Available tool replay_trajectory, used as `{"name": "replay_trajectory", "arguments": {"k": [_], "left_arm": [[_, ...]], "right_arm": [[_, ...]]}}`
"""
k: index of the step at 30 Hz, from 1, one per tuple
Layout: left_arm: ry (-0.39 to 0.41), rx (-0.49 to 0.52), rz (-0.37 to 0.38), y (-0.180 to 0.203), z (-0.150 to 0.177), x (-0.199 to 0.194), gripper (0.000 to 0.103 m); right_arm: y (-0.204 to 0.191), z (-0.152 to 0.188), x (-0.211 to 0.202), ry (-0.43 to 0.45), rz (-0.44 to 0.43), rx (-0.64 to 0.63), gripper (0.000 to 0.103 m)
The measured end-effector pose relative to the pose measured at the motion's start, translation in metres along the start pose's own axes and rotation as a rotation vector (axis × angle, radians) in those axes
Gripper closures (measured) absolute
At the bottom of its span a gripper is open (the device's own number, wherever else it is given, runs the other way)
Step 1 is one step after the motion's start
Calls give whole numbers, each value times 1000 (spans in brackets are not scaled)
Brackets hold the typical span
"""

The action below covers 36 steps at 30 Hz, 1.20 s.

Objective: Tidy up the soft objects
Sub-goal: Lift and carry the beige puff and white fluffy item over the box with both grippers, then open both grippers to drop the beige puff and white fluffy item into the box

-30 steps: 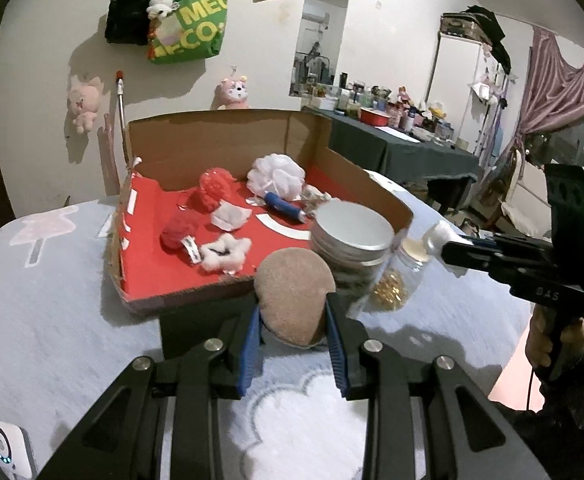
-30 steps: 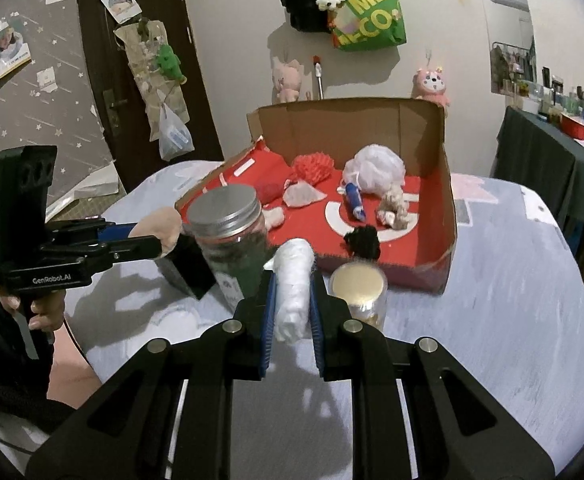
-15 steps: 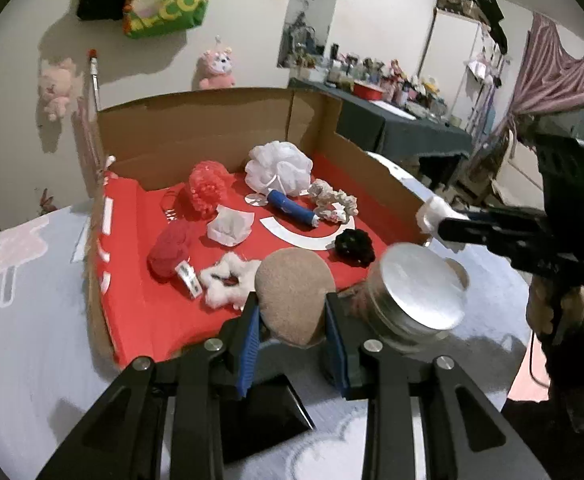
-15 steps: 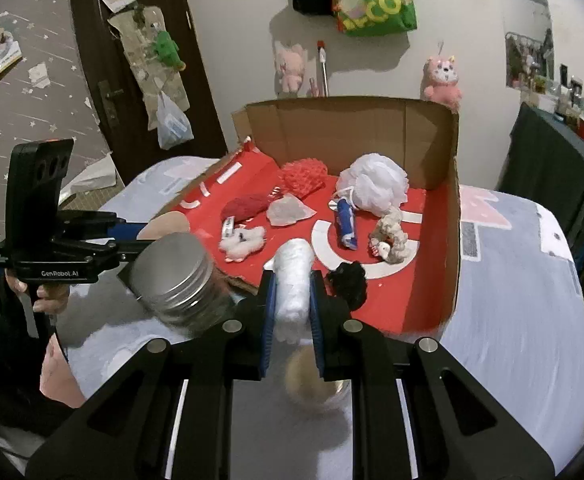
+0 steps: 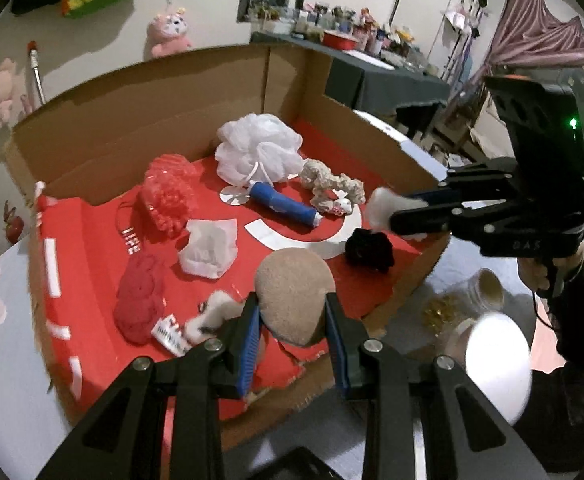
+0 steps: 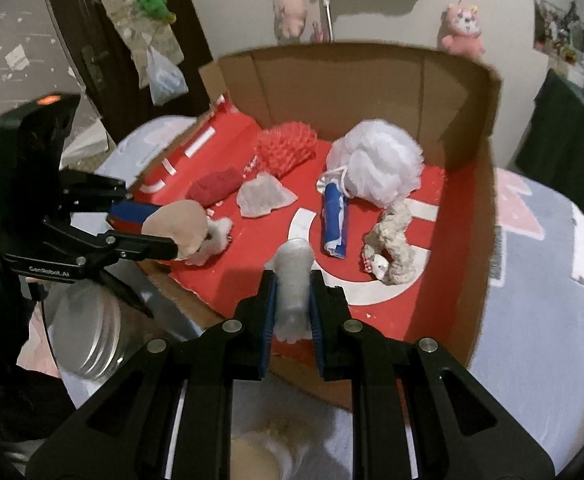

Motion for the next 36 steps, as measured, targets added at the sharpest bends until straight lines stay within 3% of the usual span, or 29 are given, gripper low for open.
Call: {"name": "replay_trajectory", "arguments": {"k": [7, 15, 23, 36], "left_arm": [[-99, 0, 18, -8, -16, 32, 70], [-181, 5, -20, -12, -22, 59, 70], [-221, -13, -38, -17, -24, 76, 69], [-217, -5, -36, -12, -28, 79, 62]], "right_arm": [[12, -15, 43, -133, -26, 34, 87], [21, -17, 70, -233, -43, 72, 87], [26, -18, 81, -281, -44, 101, 87], [26, -21, 89, -300, -32, 106, 87]]}}
Point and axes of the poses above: each gripper's, at about its wrist camera, not at the fingertips, and x roughly the way its jaws point, y to its right, z to its underside, the point moved 4 cm from there along x, roughly the way its jaws point, and after that the axes turned 8 degrees about -x, right-handed, at the moved point
